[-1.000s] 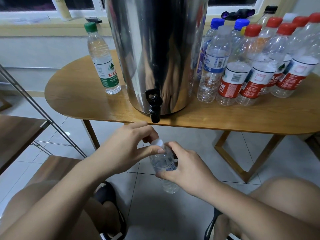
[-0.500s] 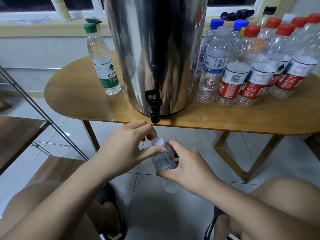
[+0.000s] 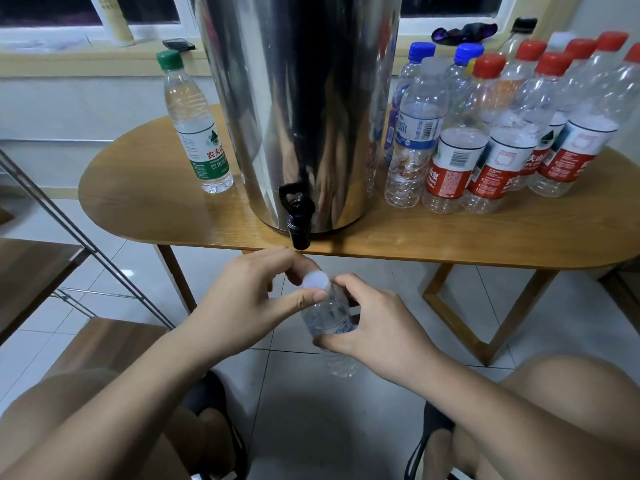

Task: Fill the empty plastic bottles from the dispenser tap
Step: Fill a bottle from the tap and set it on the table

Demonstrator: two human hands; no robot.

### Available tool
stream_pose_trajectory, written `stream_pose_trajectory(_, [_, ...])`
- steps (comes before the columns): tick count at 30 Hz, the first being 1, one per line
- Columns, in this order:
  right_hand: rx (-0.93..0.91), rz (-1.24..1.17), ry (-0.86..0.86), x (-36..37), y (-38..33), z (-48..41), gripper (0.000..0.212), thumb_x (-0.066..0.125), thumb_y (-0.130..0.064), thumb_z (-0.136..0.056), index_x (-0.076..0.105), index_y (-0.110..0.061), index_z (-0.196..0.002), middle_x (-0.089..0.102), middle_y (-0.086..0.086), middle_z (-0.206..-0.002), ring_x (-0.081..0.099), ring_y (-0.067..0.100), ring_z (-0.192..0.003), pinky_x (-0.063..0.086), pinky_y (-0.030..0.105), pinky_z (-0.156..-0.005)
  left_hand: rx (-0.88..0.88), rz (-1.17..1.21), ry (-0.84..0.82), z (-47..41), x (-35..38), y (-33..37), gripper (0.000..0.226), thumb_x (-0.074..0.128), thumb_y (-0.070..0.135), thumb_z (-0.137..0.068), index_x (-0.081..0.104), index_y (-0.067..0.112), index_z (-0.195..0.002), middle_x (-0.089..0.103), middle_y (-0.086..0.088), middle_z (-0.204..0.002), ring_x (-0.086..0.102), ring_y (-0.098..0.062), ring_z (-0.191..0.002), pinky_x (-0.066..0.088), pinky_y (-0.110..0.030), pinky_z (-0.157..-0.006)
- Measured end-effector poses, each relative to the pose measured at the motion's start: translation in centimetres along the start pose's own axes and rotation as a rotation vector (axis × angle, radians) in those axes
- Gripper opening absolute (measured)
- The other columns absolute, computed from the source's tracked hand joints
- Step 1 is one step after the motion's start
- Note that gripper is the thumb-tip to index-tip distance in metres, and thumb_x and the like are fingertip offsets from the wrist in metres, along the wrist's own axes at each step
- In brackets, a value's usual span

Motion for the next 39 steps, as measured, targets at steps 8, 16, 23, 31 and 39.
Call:
stream_pose_trajectory(8, [-0.017,-0.215,0.109,-3.7,-0.4,0.1,0.064,0.100,-0.044,-0.072,0.064,-0.039,-0.125,0.075,-0.024,-0.119,0.069,-0.004,-0.116,0.059,0.037,-0.100,-0.165,0.068,-0.192,1.3,2.6,-3.1,0.067,0.081,0.078,-0.079,0.064,0.039,-0.131,0.073,0.022,-0.119,0.070,0.000,-0.113,0.056,-0.020,-0.084])
stream_pose_trajectory(16, [-0.058,-0.352,0.114,-4.2,-1.6,1.0,0.060,0.100,-0.031,-0.075,0.067,-0.034,-0.125,0.077,-0.020,-0.120,0.070,0.002,-0.118,0.056,0.033,-0.101,-0.147,0.187,-0.198,2.2,6.2,-1.2,0.070,0.093,0.051,-0.083,0.059,0.037,-0.142,0.070,0.024,-0.133,0.066,-0.004,-0.123,0.057,-0.029,-0.095])
stream_pose_trajectory(23, [-0.085,-0.363,0.029,-3.5,-2.1,1.0,0.065,0.100,-0.026,-0.077,0.063,-0.036,-0.130,0.076,-0.013,-0.125,0.074,0.012,-0.114,0.063,0.045,-0.096,-0.175,0.204,-0.165,1.7,5.0,-1.1,0.055,0.096,0.041,-0.082,0.070,0.032,-0.129,0.078,0.018,-0.117,0.074,-0.007,-0.107,0.057,-0.024,-0.085])
stream_pose_trajectory(31, [-0.106,-0.407,0.070,-3.8,-1.1,0.5,0.065,0.092,-0.050,-0.082,0.061,-0.038,-0.138,0.075,-0.011,-0.125,0.068,0.011,-0.124,0.063,0.042,-0.096,-0.213,0.209,-0.058,1.3,-0.9,-2.6,0.050,0.102,0.047,-0.071,0.080,0.030,-0.112,0.080,0.006,-0.102,0.067,-0.006,-0.083,0.056,-0.039,-0.078])
stream_pose_trajectory(39, [-0.072,-0.350,0.029,-2.9,-0.5,0.1,0.048,0.084,-0.042,-0.093,0.061,-0.040,-0.135,0.075,-0.015,-0.119,0.072,0.008,-0.113,0.063,0.040,-0.094,-0.241,0.426,0.180,0.3,-6.8,-4.0,0.050,0.098,0.015,-0.068,0.081,0.018,-0.116,0.084,-0.001,-0.110,0.079,-0.024,-0.106,0.065,-0.038,-0.094])
Point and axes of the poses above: each hand's wrist, its own z-axis away from the middle knuckle, its own x-axis out of the palm, y = z × x, the point moved 6 cm from there along -z, towards the middle knuckle
